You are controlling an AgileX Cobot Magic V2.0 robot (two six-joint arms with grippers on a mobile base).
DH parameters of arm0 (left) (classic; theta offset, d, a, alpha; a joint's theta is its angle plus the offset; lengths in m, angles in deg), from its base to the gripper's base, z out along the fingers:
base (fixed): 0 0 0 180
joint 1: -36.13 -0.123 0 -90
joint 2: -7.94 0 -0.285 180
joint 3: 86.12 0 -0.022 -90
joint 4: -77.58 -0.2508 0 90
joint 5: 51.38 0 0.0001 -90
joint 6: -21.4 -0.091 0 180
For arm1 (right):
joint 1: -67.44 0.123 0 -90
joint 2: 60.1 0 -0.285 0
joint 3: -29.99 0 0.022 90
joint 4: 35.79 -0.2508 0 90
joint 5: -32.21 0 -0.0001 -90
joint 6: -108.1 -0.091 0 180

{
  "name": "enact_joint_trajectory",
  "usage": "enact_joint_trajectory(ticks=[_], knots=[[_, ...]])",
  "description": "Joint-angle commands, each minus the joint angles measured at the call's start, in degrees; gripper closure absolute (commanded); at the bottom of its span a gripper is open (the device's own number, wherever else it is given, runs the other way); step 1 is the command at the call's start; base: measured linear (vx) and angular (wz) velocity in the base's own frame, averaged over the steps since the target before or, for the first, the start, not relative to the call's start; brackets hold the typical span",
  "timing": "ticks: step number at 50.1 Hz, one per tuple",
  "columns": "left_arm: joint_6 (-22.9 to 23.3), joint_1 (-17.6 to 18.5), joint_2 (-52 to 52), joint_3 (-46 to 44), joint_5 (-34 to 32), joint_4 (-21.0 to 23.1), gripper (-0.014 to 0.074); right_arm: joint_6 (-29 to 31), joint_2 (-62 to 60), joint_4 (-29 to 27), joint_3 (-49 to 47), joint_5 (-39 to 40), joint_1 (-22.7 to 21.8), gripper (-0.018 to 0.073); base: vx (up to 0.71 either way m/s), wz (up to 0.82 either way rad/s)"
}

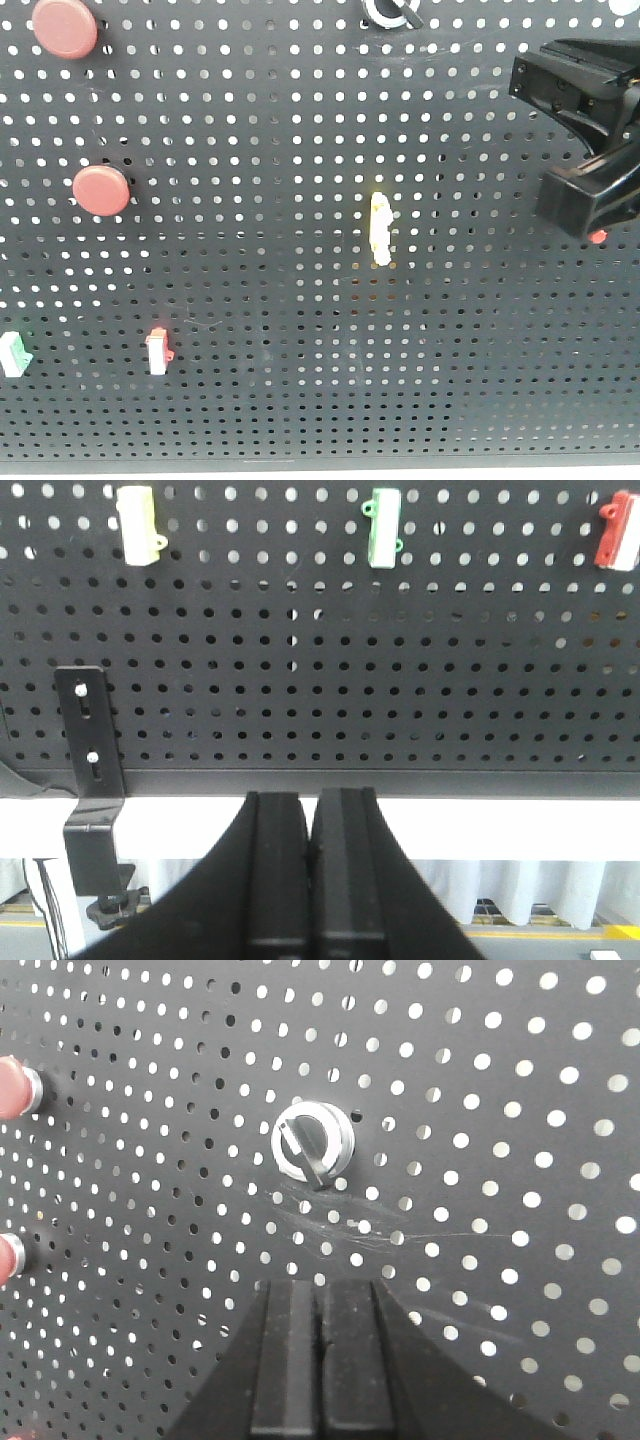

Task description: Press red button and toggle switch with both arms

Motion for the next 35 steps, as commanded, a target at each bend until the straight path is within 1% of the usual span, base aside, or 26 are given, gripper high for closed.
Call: enact_joint_trajectory(ticks=[1,8,12,14,16,19,25,27,28,31,35], knots=[[0.06,-0.05,0.94,1.90,-4.78,0.40,0.0594,0.30,-0.82,0.64,-1.72,4.32,-0.31,0.0563,0.00,0.00],[0.06,-0.05,0.94,1.90,-4.78,0.40,0.0594,0.30,-0.82,0.79,-1.72,4.24,-0.31,0.0563,0.00,0.00],[0.06,-0.05,0.94,1.90,-4.78,0.40,0.0594,0.78,-1.30,1.42,-1.72,2.46,-0.31,0.0563,0.00,0.00],[0.06,-0.05,0.94,1.90,-4.78,0.40,0.0594,0.78,-2.53,1.46,-1.50,-0.09,-0.53,0.0563,0.00,0.00],[0.06,-0.05,0.94,1.90,-4.78,0.40,0.0594,0.78,-3.44,1.46,-0.21,-0.98,-1.61,0.0563,0.00,0.00],[0.06,-0.05,0.94,1.90,-4.78,0.40,0.0594,0.07,-6.17,1.00,3.31,-0.94,-4.24,0.0563,0.00,0.00],[0.06,-0.05,0.94,1.90,-4.78,0.40,0.0594,-0.20,-14.77,-1.65,15.00,2.43,-12.12,0.0563,0.00,0.00],[0.06,-0.05,0.94,1.90,-4.78,0.40,0.0594,-0.20,-19.14,-2.63,21.11,4.03,-16.50,0.0563,0.00,0.00],[0.06,-0.05,0.94,1.90,-4.78,0.40,0.0594,-0.20,-19.79,-2.88,22.87,4.61,-17.06,0.0563,0.00,0.00],[0.06,-0.05,0.94,1.90,-4.78,0.40,0.0594,-0.20,-25.56,-4.47,30.83,6.96,-21.79,0.0563,0.00,0.00],[0.06,-0.05,0.94,1.90,-4.78,0.40,0.0594,-0.20,-31.68,-6.48,39.14,8.77,-26.38,0.0563,0.00,0.00]])
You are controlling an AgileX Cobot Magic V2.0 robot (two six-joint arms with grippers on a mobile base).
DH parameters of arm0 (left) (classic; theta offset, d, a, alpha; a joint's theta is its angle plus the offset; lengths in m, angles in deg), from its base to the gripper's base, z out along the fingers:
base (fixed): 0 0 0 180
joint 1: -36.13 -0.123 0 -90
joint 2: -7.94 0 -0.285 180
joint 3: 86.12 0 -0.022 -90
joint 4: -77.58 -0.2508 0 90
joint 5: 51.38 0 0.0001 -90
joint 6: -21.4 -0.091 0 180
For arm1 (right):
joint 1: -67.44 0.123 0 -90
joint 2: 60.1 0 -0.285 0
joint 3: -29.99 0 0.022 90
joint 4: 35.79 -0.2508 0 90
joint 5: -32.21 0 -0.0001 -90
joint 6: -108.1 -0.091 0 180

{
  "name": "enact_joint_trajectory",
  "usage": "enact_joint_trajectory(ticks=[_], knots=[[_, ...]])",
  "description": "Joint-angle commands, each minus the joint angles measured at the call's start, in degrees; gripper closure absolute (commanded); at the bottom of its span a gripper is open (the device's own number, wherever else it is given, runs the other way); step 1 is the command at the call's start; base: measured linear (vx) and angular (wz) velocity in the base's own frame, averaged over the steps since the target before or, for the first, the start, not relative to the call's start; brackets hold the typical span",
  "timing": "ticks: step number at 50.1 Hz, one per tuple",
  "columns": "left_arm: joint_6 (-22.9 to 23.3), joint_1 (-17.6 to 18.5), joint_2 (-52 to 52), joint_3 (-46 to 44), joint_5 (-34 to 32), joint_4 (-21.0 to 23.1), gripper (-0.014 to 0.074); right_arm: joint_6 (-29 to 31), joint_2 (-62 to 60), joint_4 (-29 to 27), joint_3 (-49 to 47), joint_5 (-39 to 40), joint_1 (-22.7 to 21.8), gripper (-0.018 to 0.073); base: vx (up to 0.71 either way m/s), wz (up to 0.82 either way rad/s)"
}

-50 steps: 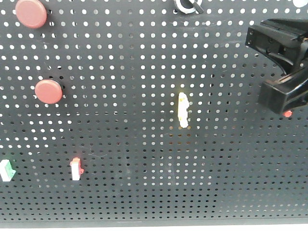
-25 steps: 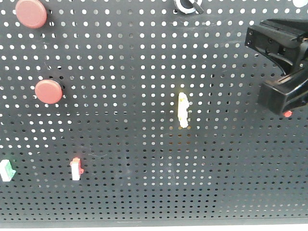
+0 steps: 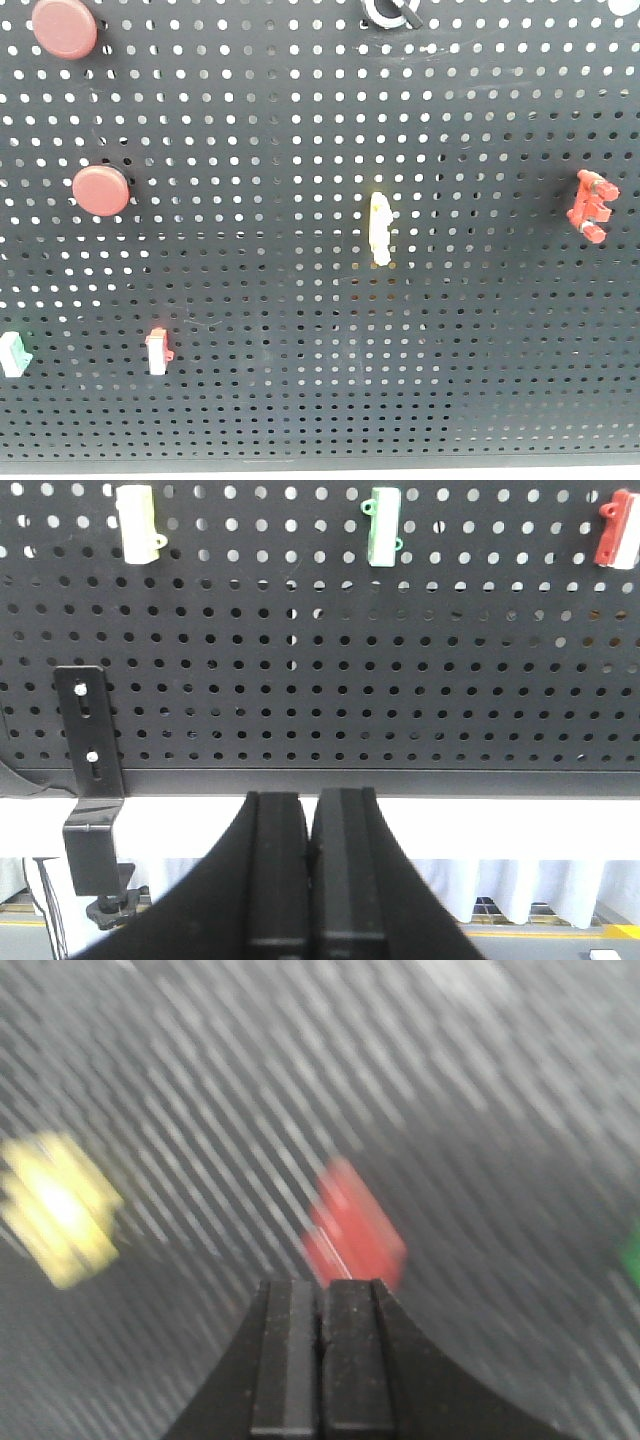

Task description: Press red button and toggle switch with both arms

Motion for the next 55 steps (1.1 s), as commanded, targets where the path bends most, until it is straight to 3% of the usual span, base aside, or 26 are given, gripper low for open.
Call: enact_joint_trajectory(ticks=[1,7,20,24,55], knots=[[0.06,-0.05,0.94,1.90,-4.78,0.40,0.0594,0.05,-7.02,-2.69,7.53,7.51,-5.42,0.0563,0.00,0.00],[0.06,-0.05,0.94,1.90,-4.78,0.40,0.0594,0.05,-15.21,-5.48,19.79,8.64,-9.17,0.0563,0.00,0.00],[0.06,-0.05,0.94,1.90,-4.78,0.40,0.0594,0.10,-29.56,-6.34,38.12,10.10,-9.26,0.0563,0.00,0.00],[0.06,-0.05,0.94,1.90,-4.78,0.40,0.0594,0.09,-31.03,-6.58,37.39,3.75,-9.05,0.0563,0.00,0.00],[0.06,-0.05,0.94,1.90,-4.78,0.40,0.0594,0.09,-30.83,-6.93,37.67,3.17,-8.97,0.0563,0.00,0.00]])
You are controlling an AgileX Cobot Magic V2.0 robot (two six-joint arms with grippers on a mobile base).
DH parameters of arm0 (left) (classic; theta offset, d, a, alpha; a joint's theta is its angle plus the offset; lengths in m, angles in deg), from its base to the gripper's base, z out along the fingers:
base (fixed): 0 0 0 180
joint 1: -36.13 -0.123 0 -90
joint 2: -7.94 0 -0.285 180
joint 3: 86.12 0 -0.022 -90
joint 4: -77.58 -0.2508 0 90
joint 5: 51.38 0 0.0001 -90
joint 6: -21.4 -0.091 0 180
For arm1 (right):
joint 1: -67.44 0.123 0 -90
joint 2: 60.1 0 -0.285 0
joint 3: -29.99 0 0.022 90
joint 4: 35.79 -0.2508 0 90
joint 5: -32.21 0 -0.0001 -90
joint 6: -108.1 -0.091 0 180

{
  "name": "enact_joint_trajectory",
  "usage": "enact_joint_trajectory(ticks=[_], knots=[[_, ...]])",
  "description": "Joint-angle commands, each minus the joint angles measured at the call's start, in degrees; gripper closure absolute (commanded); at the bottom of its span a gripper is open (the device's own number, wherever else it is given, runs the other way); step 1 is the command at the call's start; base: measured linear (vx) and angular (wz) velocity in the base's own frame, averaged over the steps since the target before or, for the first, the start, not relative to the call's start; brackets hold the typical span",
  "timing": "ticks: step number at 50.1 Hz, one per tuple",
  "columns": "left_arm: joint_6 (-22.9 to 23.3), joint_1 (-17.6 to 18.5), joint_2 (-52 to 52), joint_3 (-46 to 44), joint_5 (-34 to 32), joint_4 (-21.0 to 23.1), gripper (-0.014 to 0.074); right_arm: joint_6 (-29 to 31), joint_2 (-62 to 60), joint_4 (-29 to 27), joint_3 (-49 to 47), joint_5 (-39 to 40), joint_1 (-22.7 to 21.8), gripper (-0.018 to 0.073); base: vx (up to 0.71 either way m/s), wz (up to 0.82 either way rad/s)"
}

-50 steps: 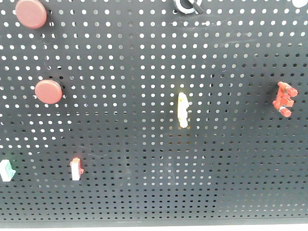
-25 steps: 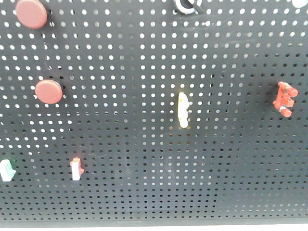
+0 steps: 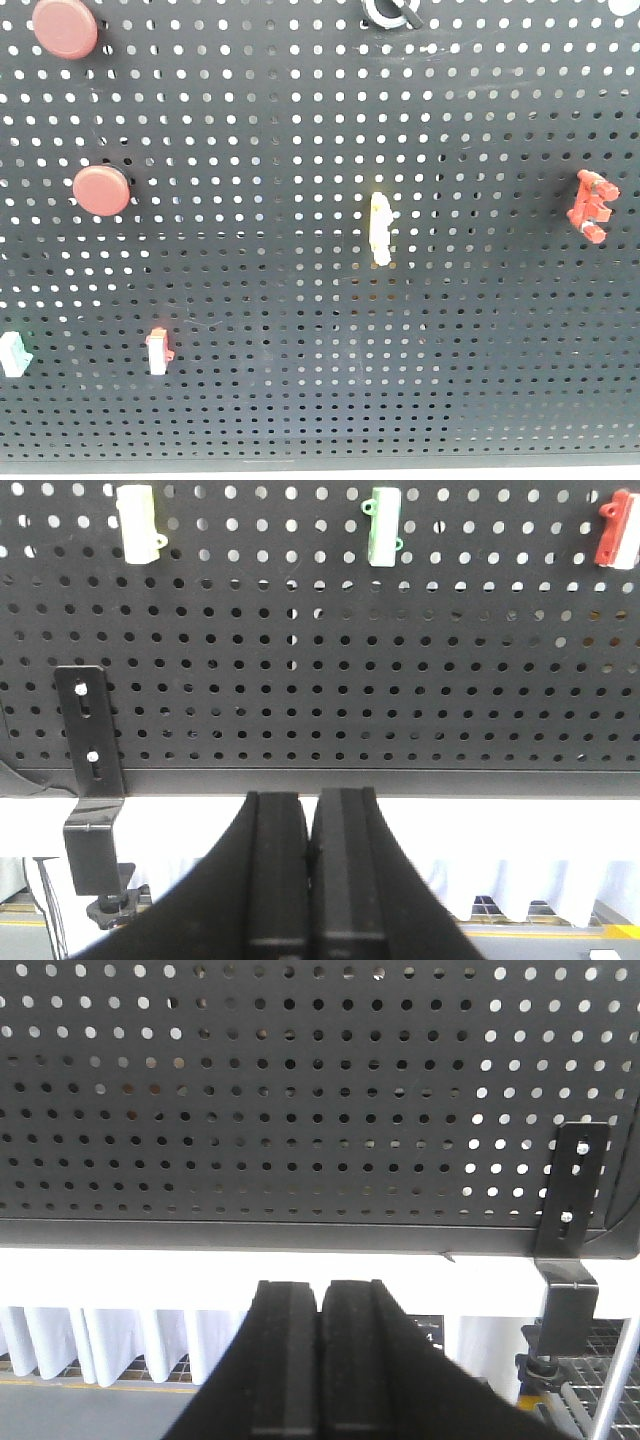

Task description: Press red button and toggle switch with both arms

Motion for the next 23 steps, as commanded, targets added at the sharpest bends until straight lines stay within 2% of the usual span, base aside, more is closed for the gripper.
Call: enact_joint_trajectory(ticks=[1,23], knots=[[0.06,-0.05,0.89,1.90,-4.80,0.40,0.0594,0.22,-0.88,0.12,0.66,4.41,-0.13,0.0563,0.00,0.00],[0.06,-0.05,0.89,1.90,-4.80,0.40,0.0594,0.22,-0.88,0.12,0.66,4.41,-0.13,0.0563,0.00,0.00]])
